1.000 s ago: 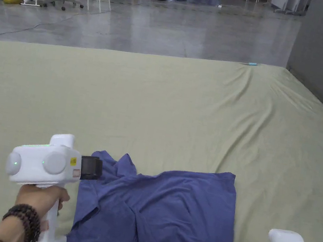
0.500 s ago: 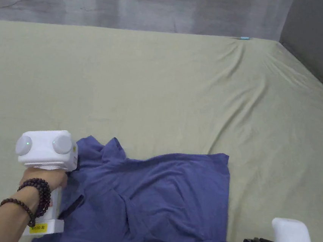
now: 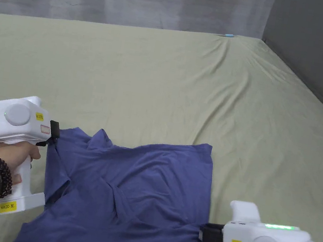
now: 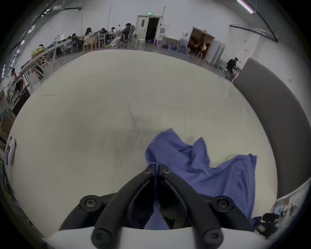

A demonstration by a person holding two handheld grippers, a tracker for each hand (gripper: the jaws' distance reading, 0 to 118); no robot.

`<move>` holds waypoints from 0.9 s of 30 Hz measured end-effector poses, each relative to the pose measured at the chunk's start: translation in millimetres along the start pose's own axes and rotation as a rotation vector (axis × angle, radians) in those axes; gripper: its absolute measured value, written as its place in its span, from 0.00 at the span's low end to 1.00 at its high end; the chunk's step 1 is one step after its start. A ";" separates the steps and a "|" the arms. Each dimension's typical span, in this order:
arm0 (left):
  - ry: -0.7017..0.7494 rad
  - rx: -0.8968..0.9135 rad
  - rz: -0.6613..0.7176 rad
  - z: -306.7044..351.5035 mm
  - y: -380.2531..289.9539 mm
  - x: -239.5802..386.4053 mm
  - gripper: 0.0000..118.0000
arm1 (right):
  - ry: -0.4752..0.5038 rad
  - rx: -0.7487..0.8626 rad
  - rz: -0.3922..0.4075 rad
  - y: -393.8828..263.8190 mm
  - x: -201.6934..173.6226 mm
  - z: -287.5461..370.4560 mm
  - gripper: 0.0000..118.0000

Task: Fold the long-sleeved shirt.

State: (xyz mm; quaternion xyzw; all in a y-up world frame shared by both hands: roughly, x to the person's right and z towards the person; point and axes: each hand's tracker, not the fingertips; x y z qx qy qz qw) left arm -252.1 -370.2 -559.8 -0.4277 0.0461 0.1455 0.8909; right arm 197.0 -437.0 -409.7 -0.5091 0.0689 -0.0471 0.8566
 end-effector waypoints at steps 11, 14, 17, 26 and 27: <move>-0.154 0.252 0.014 97.6 31.8 -14.7 0.00 | 0.045 0.281 0.102 42.7 -11.3 85.6 0.03; -0.207 0.346 0.042 137.2 64.5 -17.1 0.00 | 0.017 0.406 0.150 94.2 -14.9 126.6 0.03; -0.220 0.438 0.021 178.0 105.3 -14.2 0.00 | -0.008 0.530 0.185 158.3 -14.1 168.1 0.03; -0.175 0.653 0.008 273.4 246.8 16.1 0.00 | -0.093 0.761 0.277 377.5 -30.9 284.7 0.03; -0.159 0.686 0.002 283.5 259.0 22.6 0.00 | -0.088 0.766 0.264 398.5 -29.3 295.4 0.03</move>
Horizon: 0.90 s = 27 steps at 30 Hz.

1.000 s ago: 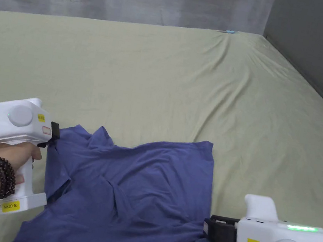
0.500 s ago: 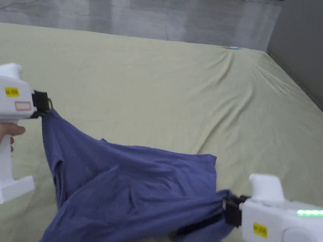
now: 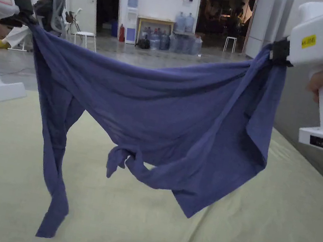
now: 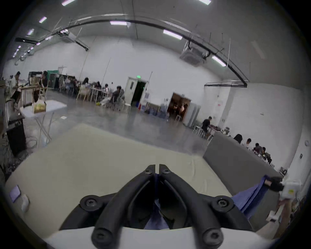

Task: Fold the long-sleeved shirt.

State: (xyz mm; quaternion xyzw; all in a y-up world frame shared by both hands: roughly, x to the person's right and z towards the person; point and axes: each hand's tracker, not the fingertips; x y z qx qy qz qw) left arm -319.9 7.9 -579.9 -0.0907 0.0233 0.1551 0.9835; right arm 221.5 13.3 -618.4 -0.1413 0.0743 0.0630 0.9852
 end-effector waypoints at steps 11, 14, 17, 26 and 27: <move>0.003 0.046 -0.017 -31.5 40.0 23.8 0.00 | -0.015 -0.003 -0.099 55.4 33.4 -33.2 0.03; 0.014 -0.013 -0.036 -19.3 -11.2 35.2 0.00 | -0.009 -0.035 -0.106 9.9 27.0 -40.1 0.03; 0.026 -0.105 -0.034 -39.8 -65.2 19.4 0.00 | 0.007 -0.124 -0.122 -51.5 23.4 -65.8 0.03; 0.035 -0.375 0.032 -87.2 -236.9 -36.0 0.00 | 0.034 -0.354 -0.186 -246.1 17.0 -125.7 0.03; 0.031 -0.382 0.030 -81.8 -244.6 -40.0 0.00 | 0.042 -0.362 -0.181 -256.6 16.7 -119.4 0.03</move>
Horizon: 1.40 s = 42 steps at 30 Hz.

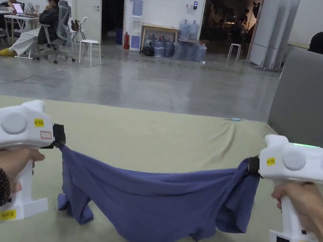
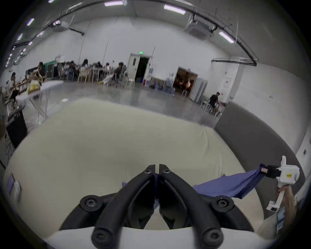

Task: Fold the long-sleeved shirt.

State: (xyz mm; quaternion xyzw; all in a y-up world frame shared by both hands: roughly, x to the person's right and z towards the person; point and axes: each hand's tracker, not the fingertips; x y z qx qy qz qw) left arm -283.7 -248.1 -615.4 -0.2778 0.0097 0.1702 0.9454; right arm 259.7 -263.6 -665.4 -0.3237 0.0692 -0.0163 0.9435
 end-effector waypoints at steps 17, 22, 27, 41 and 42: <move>0.012 -0.260 -0.005 138.4 -250.4 -105.8 0.00 | 0.172 -0.352 0.510 -266.3 -42.0 102.5 0.03; 0.021 -0.237 0.052 132.9 -261.9 -115.0 0.00 | 0.180 -0.385 0.484 -276.3 -47.3 95.1 0.03; -0.037 -0.081 -0.012 172.9 -219.1 -94.4 0.86 | 0.150 -0.202 0.364 -229.5 -36.0 154.4 0.87; -0.061 -0.077 -0.103 202.8 -210.3 -62.0 0.00 | 0.063 -0.209 -0.026 -241.9 -7.5 181.3 0.00; -0.056 -0.076 -0.103 199.3 -214.0 -64.2 0.00 | 0.062 -0.214 -0.030 -240.0 -7.1 174.9 0.00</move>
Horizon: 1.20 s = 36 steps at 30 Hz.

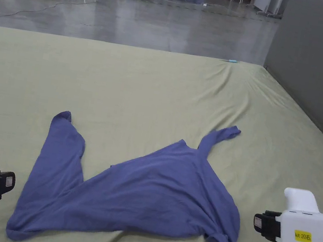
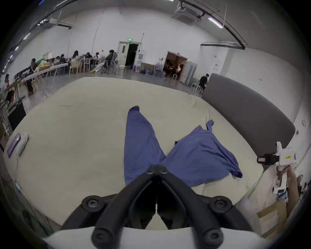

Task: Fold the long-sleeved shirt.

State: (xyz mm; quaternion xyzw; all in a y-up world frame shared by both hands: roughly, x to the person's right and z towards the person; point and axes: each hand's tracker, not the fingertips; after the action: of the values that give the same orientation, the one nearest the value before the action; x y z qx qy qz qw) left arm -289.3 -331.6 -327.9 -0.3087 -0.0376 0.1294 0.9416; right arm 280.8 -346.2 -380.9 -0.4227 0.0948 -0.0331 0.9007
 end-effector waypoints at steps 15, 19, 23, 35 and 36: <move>-0.015 -0.061 0.042 -25.7 -16.8 -11.3 0.00 | -0.016 -0.288 -0.035 -10.5 -22.6 -120.5 0.61; -0.001 -0.069 0.044 -30.4 -23.3 -14.1 0.00 | -0.053 -0.264 0.082 -17.4 -35.1 -122.6 0.11; 0.039 -0.101 0.045 -41.6 -29.1 -15.6 0.77 | -0.035 -0.254 0.061 -9.3 -31.3 -112.2 0.09; 0.176 -0.361 -0.066 -151.2 -62.7 -26.3 0.94 | -0.010 -0.239 0.033 -4.5 -21.8 -111.3 0.09; 0.201 -0.369 -0.074 -152.7 -67.2 -22.5 0.88 | -0.009 -0.238 0.030 -4.7 -20.9 -110.9 0.09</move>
State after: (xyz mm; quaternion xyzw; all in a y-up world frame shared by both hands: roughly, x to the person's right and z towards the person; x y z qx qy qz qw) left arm -273.1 -477.0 -411.2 -0.4857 0.0222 0.0544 0.8722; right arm 238.3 -430.0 -443.6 -0.5254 0.1002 -0.0061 0.8449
